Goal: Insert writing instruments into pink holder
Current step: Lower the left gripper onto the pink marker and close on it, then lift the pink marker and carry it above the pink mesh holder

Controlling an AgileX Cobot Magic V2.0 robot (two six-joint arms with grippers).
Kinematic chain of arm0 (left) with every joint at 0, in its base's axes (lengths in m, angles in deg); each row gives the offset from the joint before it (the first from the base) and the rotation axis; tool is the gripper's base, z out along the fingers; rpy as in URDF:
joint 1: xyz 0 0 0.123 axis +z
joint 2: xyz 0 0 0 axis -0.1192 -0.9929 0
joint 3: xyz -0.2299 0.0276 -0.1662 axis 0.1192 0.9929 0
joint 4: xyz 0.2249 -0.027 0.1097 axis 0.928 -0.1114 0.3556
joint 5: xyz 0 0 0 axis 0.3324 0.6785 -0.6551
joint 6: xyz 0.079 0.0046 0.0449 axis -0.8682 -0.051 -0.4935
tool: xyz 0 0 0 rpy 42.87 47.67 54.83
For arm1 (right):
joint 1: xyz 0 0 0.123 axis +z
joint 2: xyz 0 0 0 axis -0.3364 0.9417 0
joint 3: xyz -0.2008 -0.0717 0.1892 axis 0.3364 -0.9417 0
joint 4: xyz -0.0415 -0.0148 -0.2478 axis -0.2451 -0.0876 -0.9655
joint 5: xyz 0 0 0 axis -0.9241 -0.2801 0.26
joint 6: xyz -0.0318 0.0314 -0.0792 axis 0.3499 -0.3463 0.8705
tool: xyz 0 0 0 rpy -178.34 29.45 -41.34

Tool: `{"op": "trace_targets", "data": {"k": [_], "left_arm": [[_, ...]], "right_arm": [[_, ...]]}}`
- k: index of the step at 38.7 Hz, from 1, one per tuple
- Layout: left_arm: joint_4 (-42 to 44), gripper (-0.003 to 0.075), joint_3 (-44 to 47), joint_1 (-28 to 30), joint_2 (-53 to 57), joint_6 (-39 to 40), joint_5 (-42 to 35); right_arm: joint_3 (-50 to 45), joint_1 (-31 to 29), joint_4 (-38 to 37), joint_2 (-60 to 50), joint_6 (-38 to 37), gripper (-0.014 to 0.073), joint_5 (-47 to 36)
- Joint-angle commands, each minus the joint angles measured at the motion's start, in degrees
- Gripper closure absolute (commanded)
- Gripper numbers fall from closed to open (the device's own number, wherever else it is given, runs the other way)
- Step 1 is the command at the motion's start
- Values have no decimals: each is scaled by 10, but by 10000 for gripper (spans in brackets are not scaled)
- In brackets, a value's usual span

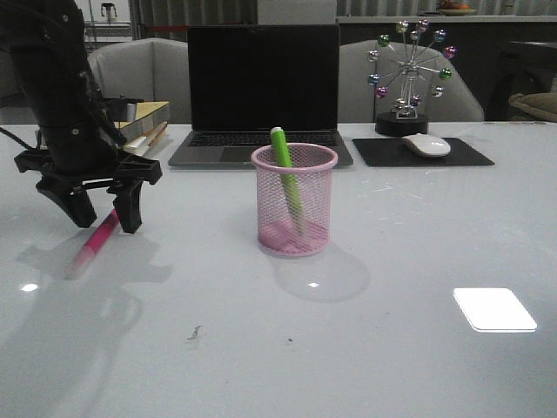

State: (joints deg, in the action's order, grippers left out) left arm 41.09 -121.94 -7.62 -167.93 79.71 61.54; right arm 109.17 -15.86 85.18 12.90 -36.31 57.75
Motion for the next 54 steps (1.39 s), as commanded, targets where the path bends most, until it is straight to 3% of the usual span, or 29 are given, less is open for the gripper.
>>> {"op": "trace_targets", "data": {"k": [1,5,20,26,31,44,54], "left_arm": [[-10,274,-15,-3,24,1,-6],[-10,316,-15,-3,18,1,0],[-17,632,-15,-3,13,1,17],[-39,629,-20,-3,25,1,15],[-40,629,-24,-13,62,-8,-30],[-49,629,-24,-93,208,-19,-261],[-50,629,-5,-181,225,-19,-407]], "right_arm": [[17,-3,-4,-7,2,178,-35],[17,-3,-4,-7,2,178,-35],[17,-3,-8,-7,2,178,-35],[17,-3,-8,-7,2,178,-35],[17,-3,-8,-7,2,178,-35],[17,-3,-8,-7,2,178,-35],[17,-3,-8,-7,2,178,-34]]}}
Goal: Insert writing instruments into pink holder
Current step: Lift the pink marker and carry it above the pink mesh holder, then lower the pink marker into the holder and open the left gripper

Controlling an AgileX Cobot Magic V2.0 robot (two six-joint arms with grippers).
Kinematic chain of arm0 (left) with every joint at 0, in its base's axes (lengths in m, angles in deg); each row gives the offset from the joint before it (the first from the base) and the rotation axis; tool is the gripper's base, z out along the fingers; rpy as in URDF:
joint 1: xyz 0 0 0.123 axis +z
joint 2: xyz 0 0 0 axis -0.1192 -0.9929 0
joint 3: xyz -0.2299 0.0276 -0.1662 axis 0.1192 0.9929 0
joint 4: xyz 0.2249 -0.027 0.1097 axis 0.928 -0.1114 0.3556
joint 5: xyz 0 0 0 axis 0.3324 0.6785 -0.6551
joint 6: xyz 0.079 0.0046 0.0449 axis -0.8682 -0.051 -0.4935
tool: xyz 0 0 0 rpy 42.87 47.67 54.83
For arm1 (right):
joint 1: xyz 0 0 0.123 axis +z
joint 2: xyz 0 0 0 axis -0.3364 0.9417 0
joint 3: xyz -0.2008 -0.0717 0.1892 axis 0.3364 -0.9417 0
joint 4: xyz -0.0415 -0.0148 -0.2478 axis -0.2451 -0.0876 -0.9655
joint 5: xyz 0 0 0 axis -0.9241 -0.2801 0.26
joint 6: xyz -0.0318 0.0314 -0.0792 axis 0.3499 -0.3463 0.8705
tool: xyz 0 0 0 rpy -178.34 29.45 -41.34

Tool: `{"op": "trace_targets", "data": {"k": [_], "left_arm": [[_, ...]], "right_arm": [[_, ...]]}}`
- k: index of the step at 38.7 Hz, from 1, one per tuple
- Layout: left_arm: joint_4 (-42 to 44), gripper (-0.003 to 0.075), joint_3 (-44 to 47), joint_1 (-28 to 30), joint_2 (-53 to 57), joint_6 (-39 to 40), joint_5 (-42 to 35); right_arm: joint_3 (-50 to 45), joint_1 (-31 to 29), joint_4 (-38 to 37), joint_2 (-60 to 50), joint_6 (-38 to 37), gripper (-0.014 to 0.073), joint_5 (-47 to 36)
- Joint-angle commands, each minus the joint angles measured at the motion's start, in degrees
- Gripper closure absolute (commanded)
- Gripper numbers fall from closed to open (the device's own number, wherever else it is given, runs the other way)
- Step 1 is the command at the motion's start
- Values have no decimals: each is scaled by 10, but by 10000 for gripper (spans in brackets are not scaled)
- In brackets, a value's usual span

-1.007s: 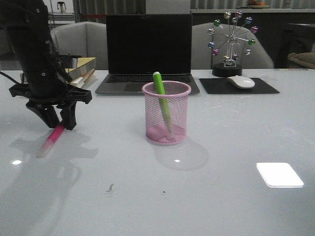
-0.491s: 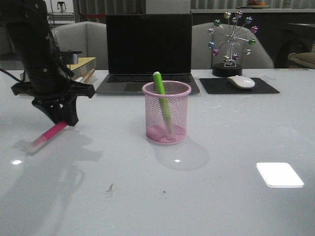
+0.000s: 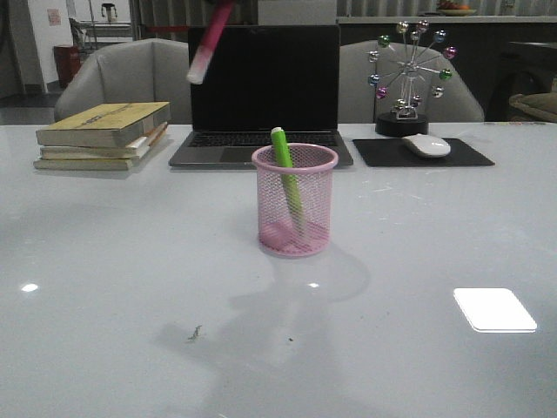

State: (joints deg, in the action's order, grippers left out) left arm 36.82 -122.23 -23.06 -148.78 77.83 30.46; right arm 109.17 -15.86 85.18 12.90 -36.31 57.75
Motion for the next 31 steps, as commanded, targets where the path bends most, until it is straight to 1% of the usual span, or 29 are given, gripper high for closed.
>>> {"op": "trace_targets", "data": {"k": [1,3,10,17,21,31], "left_arm": [[-11,629,5,-34,34,0,-124],[-29,629,33,-53,35,0,-193],[-56,629,137,-95,35,1,-389],[-59,629,231,-110,20,6,-532],[-59,629,255,-110,2,7,-549],[-56,621,259,-111,-29,7,-563]], "right_arm": [[17,-3,-8,-7,2,178,-34],[17,-3,-8,-7,2,178,-34],[17,-3,-8,-7,2,178,-34],[17,-3,-8,-7,2,178,-34],[17,-3,-8,-7,2,178,-34],[17,-3,-8,-7,2,178,-34]]}}
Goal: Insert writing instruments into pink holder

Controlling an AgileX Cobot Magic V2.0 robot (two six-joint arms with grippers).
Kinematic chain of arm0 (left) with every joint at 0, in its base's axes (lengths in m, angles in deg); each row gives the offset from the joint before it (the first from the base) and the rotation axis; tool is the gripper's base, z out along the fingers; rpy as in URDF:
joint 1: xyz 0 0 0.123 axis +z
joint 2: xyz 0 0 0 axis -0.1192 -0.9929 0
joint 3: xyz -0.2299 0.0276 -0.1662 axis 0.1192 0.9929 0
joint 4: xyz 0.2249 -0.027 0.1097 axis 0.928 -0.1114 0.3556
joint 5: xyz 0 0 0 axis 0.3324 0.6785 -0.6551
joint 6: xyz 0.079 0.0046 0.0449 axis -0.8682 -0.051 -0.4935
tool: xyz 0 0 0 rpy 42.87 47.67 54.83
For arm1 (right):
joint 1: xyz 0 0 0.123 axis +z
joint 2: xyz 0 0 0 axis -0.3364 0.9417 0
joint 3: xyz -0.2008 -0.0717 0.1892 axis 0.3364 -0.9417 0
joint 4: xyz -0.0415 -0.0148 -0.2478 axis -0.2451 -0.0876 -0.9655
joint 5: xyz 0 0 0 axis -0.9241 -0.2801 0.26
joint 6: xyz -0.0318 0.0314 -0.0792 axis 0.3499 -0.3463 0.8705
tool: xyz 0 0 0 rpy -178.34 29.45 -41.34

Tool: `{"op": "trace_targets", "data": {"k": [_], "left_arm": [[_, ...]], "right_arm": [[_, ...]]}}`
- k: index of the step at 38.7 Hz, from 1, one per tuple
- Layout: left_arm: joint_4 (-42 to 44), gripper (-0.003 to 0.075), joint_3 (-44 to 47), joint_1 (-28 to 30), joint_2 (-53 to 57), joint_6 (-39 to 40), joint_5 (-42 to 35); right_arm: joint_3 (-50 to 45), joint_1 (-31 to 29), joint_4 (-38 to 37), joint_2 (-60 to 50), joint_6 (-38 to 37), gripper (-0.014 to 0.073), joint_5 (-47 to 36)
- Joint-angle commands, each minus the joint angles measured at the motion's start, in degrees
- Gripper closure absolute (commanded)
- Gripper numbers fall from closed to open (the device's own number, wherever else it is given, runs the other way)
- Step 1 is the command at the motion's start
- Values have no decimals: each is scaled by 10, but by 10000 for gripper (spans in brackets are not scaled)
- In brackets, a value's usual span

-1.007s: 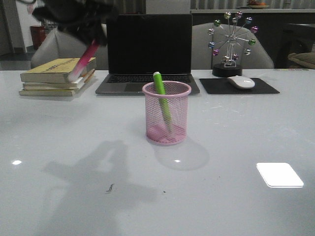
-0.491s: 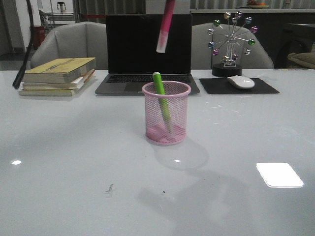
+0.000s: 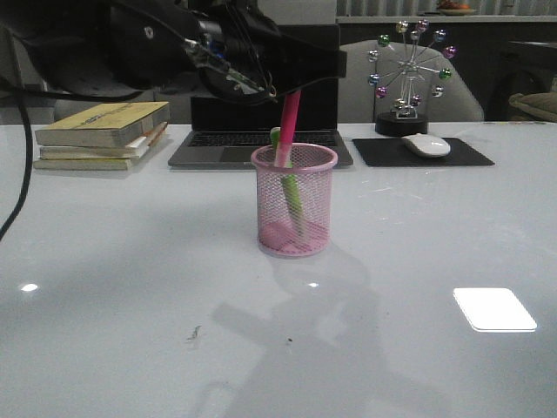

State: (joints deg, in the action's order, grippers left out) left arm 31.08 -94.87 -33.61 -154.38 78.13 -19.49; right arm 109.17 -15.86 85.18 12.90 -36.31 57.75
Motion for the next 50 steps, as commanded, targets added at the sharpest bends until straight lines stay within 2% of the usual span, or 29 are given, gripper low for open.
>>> {"op": "trace_targets", "data": {"k": [1,4,10,13,21,31,41,46,50], "left_arm": [[1,611,-15,-6,27,4,-62],[1,559,-15,-6,26,4,-61],[1,349,-15,-6,26,4,-66],[1,287,-15,-6,29,4,-60],[1,316,-15,2,84,-1,24],[11,316,-15,56,210,-75,152],[16,316,10,164,354,-75,264],[31,316,53,235,442,-75,338],[40,316,104,282,518,-75,366]], "right_arm": [[17,-3,-8,-7,2,178,-34],[17,-3,-8,-7,2,178,-34],[17,-3,-8,-7,2,178,-35],[17,-3,-8,-7,2,178,-35],[17,-3,-8,-7,2,178,-35],[17,-3,-8,-7,2,178,-35],[17,-3,-8,-7,2,178,-35],[17,-3,-8,-7,2,178,-35],[17,-3,-8,-7,2,178,-35]]}}
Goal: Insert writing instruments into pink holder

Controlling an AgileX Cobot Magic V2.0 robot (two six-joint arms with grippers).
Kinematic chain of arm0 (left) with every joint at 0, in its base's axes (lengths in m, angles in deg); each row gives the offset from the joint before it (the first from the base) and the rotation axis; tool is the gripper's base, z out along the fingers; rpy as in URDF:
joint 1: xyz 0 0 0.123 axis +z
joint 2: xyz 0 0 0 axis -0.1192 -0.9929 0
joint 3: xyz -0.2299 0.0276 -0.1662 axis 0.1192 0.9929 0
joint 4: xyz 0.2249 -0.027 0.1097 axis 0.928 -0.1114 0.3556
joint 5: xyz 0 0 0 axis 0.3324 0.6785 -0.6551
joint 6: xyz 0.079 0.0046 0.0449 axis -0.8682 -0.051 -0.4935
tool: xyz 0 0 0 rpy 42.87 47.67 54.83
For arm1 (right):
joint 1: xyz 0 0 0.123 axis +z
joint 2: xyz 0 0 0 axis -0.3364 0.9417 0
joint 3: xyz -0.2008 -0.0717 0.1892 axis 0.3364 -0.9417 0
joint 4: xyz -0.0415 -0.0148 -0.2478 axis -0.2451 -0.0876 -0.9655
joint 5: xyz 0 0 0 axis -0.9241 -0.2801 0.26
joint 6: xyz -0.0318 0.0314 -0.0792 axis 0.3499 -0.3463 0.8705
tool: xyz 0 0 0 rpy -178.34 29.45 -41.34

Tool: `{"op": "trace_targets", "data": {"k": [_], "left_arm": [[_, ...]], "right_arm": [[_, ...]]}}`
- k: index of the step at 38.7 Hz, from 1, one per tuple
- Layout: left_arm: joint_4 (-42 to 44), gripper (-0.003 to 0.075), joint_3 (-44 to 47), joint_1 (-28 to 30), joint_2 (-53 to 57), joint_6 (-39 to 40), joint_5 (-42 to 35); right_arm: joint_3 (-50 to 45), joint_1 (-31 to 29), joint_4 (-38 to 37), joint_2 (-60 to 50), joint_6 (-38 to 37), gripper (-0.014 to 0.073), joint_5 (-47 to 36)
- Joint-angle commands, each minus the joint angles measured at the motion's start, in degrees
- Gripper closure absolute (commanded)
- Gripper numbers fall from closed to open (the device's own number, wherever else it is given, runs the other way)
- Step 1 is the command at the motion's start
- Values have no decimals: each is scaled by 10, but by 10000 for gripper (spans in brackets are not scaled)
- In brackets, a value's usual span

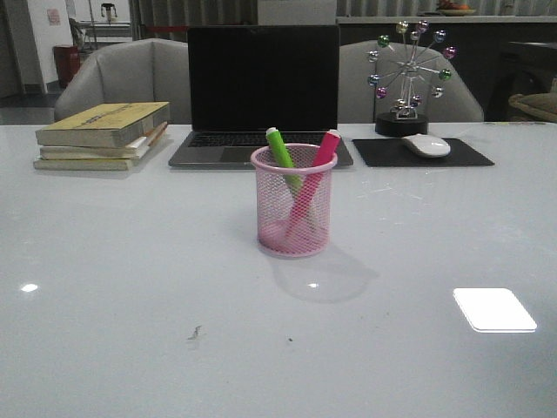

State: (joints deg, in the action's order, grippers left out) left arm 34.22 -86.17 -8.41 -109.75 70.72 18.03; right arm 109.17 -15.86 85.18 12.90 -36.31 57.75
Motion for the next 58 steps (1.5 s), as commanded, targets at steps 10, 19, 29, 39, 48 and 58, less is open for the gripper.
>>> {"op": "trace_targets", "data": {"k": [10,19,29,39,48,58], "left_arm": [[10,316,151,108,232,0,74],[9,316,233,110,312,0,111],[9,316,268,110,324,0,136],[9,316,268,110,324,0,134],[9,316,268,110,324,0,134],[9,316,268,110,324,0,134]], "right_arm": [[17,-3,-8,-7,2,178,-35],[17,-3,-8,-7,2,178,-35],[17,-3,-8,-7,2,178,-34],[17,-3,-8,-7,2,317,-34],[17,-3,-3,-7,2,543,-34],[17,-3,21,-6,2,535,-35]]}}
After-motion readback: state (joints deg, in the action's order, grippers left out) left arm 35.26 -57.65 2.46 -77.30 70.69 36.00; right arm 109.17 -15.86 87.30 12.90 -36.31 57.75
